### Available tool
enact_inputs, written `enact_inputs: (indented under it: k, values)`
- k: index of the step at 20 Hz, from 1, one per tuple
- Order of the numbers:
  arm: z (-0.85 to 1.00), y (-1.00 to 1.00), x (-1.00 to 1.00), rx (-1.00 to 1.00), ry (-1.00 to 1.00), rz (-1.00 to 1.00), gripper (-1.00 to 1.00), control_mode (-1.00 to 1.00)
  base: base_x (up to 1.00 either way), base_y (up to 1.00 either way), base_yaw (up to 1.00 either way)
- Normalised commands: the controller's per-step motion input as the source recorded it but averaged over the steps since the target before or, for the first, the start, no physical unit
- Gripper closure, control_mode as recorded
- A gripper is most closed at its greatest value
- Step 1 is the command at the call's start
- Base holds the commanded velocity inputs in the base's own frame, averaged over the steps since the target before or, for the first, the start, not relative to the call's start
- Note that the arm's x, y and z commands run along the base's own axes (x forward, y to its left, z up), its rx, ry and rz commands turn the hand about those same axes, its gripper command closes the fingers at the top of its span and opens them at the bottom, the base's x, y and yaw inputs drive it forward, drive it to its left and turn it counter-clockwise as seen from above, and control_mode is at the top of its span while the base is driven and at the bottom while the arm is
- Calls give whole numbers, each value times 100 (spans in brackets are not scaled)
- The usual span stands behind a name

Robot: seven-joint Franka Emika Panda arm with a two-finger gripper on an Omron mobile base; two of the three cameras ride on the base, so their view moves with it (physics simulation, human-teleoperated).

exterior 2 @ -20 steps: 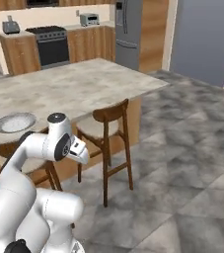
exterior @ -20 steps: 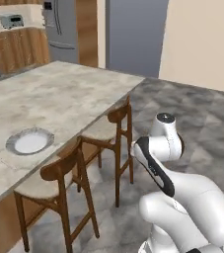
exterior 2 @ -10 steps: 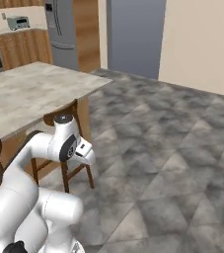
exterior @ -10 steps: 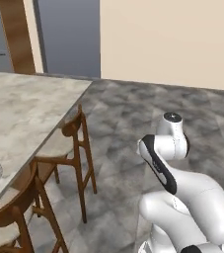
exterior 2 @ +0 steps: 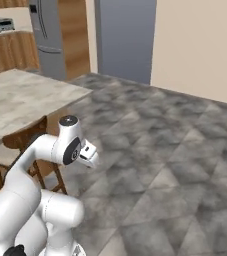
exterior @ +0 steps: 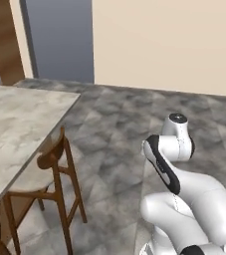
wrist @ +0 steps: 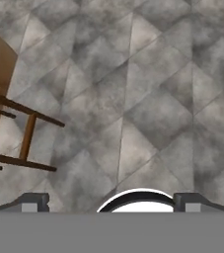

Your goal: Take the fork and place it on the left side of the plate. Then take the spoon and place it on the right side of the plate. Make sure they're directly next to the plate.

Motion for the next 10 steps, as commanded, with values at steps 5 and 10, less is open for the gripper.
enact_inputs:
  k: [5, 10]
  values:
    - [0, 0, 0, 0, 0, 0, -100, 100, 94, -24, 0]
    - [0, 0, 0, 0, 0, 0, -100, 100, 94, -20, 0]
